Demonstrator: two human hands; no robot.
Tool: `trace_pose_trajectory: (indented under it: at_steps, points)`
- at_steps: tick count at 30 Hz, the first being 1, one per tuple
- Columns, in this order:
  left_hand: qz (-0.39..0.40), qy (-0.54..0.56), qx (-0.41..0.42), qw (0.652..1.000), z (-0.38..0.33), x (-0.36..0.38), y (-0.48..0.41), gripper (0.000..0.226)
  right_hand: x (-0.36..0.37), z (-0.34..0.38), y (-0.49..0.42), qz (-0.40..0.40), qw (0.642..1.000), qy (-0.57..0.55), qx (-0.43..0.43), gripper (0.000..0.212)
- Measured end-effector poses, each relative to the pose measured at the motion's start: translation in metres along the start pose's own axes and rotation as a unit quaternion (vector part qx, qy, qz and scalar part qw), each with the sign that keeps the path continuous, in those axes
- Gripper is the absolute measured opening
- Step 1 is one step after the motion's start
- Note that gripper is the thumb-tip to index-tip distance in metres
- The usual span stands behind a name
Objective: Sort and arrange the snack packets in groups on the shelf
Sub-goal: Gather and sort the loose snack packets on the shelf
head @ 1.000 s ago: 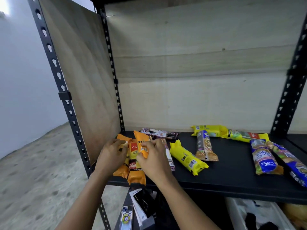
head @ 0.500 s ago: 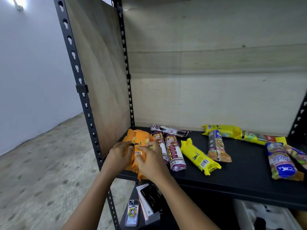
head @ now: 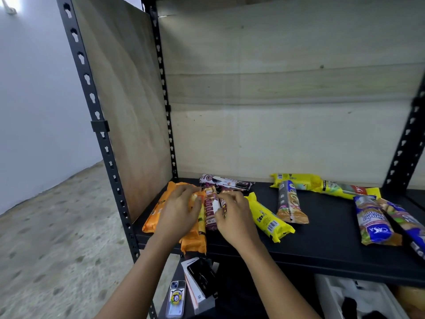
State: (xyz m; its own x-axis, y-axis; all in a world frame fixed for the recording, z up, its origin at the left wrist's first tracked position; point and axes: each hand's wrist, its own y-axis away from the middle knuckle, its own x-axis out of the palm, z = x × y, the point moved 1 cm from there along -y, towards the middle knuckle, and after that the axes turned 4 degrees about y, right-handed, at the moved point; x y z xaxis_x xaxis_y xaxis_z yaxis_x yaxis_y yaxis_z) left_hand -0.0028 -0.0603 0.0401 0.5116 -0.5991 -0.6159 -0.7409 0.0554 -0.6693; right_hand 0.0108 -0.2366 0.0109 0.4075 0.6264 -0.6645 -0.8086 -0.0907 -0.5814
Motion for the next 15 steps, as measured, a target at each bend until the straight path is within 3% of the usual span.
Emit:
trace_pose_trajectory:
  at_steps: [3,5,9,12,15]
  points:
    - [0.07,-0.004,0.049,0.996,-0.018,0.02,-0.011,0.029,-0.01,-0.021,0.001,0.044,0.998,0.045,0.018,0.052]
    - [0.137,-0.082,0.065,0.985,-0.022,0.033,-0.019,0.036,-0.012,-0.032,0.002,0.091,0.993,0.079,0.009,0.059]
    - [0.288,-0.251,0.007,0.924,-0.027,0.048,-0.023,0.05,-0.01,-0.044,0.008,0.196,0.973,0.12,0.01,0.067]
    - [0.339,-0.29,-0.008,0.895,-0.028,0.053,-0.015,0.056,-0.01,-0.046,0.013,0.185,0.973,0.14,0.01,0.066]
    - [0.339,-0.29,-0.003,0.895,-0.029,0.054,-0.01,0.053,-0.013,-0.05,0.017,0.167,0.974,0.154,0.012,0.064]
